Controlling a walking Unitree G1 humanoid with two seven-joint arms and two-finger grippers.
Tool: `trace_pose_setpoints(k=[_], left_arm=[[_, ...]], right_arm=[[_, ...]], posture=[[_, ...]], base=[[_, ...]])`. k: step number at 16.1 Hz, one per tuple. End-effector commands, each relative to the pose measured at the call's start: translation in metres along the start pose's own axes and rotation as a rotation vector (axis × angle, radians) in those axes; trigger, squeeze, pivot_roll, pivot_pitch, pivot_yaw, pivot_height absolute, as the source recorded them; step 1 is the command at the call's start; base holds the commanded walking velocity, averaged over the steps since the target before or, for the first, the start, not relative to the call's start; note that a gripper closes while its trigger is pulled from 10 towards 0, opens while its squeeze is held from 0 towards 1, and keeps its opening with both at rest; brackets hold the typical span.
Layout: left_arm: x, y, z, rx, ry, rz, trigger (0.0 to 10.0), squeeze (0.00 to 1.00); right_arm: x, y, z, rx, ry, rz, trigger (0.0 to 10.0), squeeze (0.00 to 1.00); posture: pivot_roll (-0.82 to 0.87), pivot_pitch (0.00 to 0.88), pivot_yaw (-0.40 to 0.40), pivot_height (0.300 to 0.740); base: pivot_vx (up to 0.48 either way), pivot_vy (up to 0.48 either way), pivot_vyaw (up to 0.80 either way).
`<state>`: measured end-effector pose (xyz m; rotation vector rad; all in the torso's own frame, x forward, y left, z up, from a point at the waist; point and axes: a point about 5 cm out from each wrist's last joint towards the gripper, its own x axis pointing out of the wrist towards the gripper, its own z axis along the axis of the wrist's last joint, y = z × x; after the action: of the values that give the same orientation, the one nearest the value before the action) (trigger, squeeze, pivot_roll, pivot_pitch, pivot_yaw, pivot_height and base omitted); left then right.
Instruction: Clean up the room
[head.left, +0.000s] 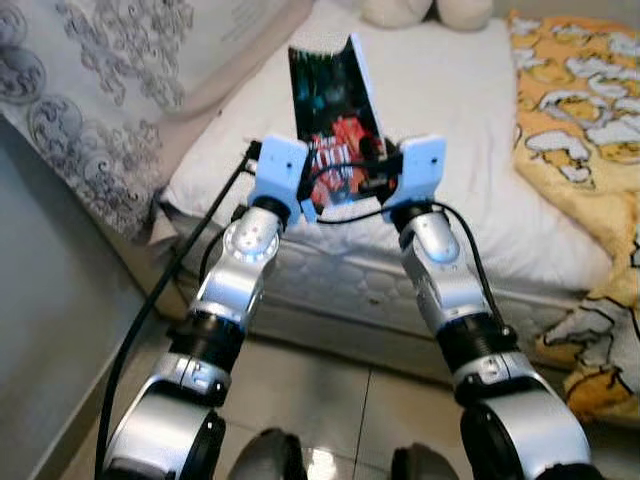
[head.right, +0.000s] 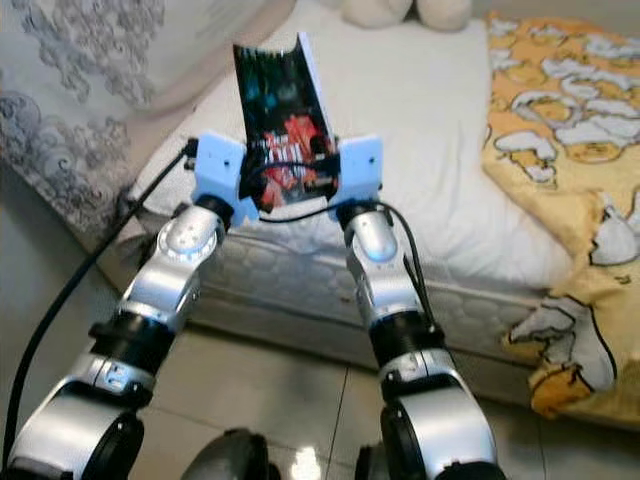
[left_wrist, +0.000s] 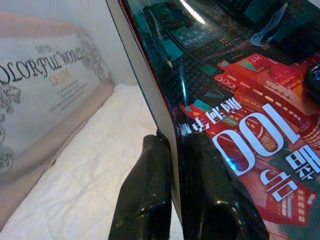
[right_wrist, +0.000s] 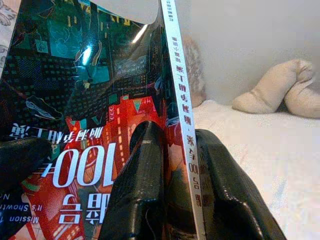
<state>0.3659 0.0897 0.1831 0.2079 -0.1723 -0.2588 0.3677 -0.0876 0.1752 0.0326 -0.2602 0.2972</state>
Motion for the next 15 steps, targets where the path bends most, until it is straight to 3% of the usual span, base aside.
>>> trace_pose_setpoints(k=[1,8,15], left_arm=[[-0.0068,0.0597,-0.001,0.027,0.01,0.235,10.0,0.0],[-0.0071,0.0624,-0.004,0.043,0.029,0.254,10.0,0.0],[-0.0053,0.062,-0.0079,0.005,0.056,0.264,10.0,0.0]], right_arm=[[-0.0171,-0.047,-0.0107,-0.029,0.049,-0.209,10.0,0.0],[-0.0113,-0.0386,-0.0092,-0.02,0.044,-0.169,10.0,0.0],[-0.0086,-0.0394,-0.0083,-0.006,0.048,-0.158,10.0,0.0]], posture=[[-0.1,0.0,0.044,0.7],[-0.09,0.0,0.035,0.7],[-0.1,0.0,0.038,0.7]], base=[[0.36,0.0,0.0],[0.467,0.0,0.0],[0.46,0.0,0.0]])
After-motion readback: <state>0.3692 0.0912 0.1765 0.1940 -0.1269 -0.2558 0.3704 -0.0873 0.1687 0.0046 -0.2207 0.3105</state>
